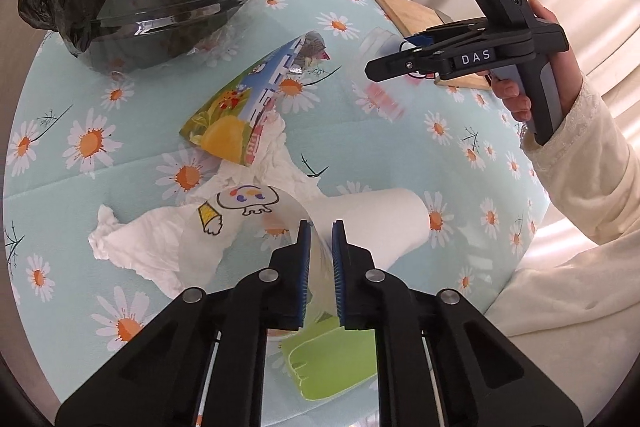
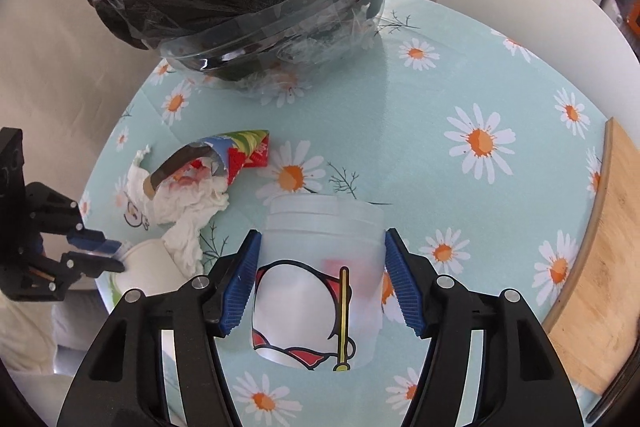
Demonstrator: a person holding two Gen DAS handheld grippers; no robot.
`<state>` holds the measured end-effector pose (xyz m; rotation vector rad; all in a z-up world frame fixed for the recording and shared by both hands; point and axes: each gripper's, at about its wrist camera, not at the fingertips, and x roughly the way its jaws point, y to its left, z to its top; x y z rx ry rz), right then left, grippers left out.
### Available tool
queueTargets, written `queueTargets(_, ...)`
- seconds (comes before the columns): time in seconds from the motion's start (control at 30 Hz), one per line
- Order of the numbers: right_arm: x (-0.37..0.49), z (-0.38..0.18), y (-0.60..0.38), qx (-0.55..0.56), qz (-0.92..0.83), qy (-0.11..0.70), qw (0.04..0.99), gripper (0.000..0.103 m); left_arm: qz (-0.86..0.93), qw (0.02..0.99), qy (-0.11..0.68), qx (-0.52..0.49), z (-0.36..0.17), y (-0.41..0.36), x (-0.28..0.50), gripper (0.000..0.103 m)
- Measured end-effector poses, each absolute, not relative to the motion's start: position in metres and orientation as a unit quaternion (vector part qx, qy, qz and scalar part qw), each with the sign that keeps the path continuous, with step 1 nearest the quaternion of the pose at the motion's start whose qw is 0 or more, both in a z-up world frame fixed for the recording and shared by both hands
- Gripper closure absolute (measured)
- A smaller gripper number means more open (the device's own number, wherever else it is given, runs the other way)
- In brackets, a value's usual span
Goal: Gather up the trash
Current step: 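Grasp the clear plastic cup rim with the left tool and lift it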
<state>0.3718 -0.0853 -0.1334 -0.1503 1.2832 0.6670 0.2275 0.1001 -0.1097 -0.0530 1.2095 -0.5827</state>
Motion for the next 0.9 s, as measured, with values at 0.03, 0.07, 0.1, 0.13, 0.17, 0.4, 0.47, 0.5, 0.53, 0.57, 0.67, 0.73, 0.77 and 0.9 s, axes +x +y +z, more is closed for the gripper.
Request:
queueTargets(0.03,0.369,-0.132,-0.087,-0.067,0.304,0.586,0.748,0.045,-0.267,0.784,0.560,-0.021,-0.109,0.099,0.226,0.094)
queueTargets(0.07,0.366,-0.129,-0.090,-0.065,0.304,0.584,0.750,0.045,-0.264,0.786,0.559,-0.017,-0.108,0.100,0.224,0.095)
queueTargets(0.1,0.363,-0.127,-0.092,-0.065,0.303,0.583,0.751,0.045,-0.261,0.787,0.559,-0.014,-0.107,0.101,0.223,0.095)
queueTargets(0.13,0.360,-0.126,-0.093,-0.066,0.302,0.581,0.753,0.045,-0.258,0.789,0.558,-0.010,-0.106,0.103,0.220,0.096)
queueTargets(0.17,0.357,-0.124,-0.093,-0.068,0.301,0.579,0.755,0.045,-0.256,0.791,0.556,-0.008,-0.105,0.104,0.218,0.096)
queueTargets(0.4,0.340,-0.111,-0.096,-0.071,0.297,0.568,0.764,0.045,-0.248,0.808,0.535,-0.005,-0.086,0.114,0.204,0.097)
queueTargets(0.47,0.334,-0.108,-0.096,-0.071,0.298,0.563,0.768,0.045,-0.248,0.811,0.530,-0.006,-0.082,0.115,0.199,0.097)
queueTargets(0.5,0.331,-0.106,-0.096,-0.069,0.299,0.561,0.769,0.045,-0.248,0.812,0.528,-0.005,-0.080,0.115,0.197,0.097)
queueTargets(0.53,0.329,-0.105,-0.096,-0.069,0.299,0.559,0.770,0.045,-0.247,0.813,0.528,-0.002,-0.080,0.116,0.195,0.097)
queueTargets(0.57,0.327,-0.104,-0.095,-0.069,0.300,0.558,0.771,0.045,-0.246,0.812,0.529,-0.001,-0.080,0.116,0.194,0.097)
queueTargets(0.67,0.320,-0.102,-0.097,-0.066,0.299,0.555,0.773,0.045,-0.233,0.816,0.530,0.000,-0.083,0.118,0.194,0.097)
queueTargets(0.73,0.316,-0.101,-0.099,-0.064,0.299,0.555,0.774,0.045,-0.229,0.819,0.527,-0.005,-0.084,0.120,0.194,0.096)
queueTargets(0.77,0.315,-0.102,-0.100,-0.064,0.299,0.556,0.773,0.045,-0.228,0.819,0.527,-0.005,-0.084,0.121,0.193,0.091)
queueTargets(0.9,0.311,-0.105,-0.103,-0.061,0.294,0.560,0.772,0.045,-0.227,0.820,0.525,0.010,-0.083,0.123,0.192,0.066)
